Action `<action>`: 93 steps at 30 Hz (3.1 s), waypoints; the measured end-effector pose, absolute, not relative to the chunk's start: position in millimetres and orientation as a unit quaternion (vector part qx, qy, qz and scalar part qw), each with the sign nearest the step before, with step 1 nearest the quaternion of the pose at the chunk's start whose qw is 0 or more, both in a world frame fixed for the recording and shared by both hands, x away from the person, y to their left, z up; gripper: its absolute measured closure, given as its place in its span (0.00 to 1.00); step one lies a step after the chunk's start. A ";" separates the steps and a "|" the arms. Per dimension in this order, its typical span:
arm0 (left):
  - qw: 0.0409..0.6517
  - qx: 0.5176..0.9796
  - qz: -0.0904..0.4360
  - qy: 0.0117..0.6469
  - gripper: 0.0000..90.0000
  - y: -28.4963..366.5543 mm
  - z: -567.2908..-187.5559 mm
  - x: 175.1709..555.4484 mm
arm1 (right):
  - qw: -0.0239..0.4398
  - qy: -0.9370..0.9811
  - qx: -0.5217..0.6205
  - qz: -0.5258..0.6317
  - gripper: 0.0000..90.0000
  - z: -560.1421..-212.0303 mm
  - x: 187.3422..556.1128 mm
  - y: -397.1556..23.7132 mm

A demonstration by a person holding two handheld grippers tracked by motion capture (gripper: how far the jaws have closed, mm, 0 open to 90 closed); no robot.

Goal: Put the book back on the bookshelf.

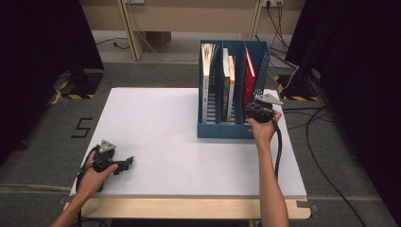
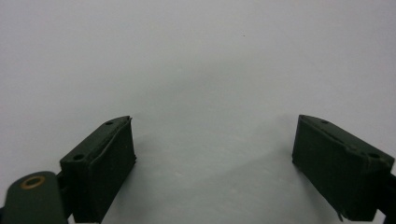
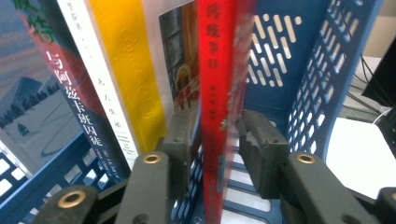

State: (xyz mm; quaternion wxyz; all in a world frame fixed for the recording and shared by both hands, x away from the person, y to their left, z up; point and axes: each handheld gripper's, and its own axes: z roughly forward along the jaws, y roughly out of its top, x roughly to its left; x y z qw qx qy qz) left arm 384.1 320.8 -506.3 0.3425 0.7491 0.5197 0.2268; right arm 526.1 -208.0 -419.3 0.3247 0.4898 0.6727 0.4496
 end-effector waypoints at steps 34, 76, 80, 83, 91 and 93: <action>0.343 0.749 0.226 0.520 0.13 321.1 -506.2 384.1 | 0.299 0.647 0.499 0.493 0.36 -402.5 490.0 -210.9; 0.343 0.749 0.226 0.520 0.13 321.1 -506.2 384.1 | 0.278 0.671 0.465 0.507 0.32 -400.6 454.5 -182.7; 0.344 0.749 0.225 0.519 0.13 321.1 -506.2 384.1 | 0.276 0.672 0.460 0.510 0.31 -399.7 450.8 -179.5; 0.343 0.749 0.225 0.519 0.13 321.1 -506.2 384.1 | 0.271 0.675 0.457 0.513 0.30 -399.6 448.3 -177.1; 0.344 0.749 0.225 0.519 0.13 321.2 -506.2 384.1 | 0.260 0.682 0.454 0.510 0.27 -404.1 442.3 -171.5; 0.344 0.749 0.225 0.519 0.13 321.2 -506.2 384.1 | 0.258 0.683 0.451 0.514 0.25 -404.9 440.1 -170.5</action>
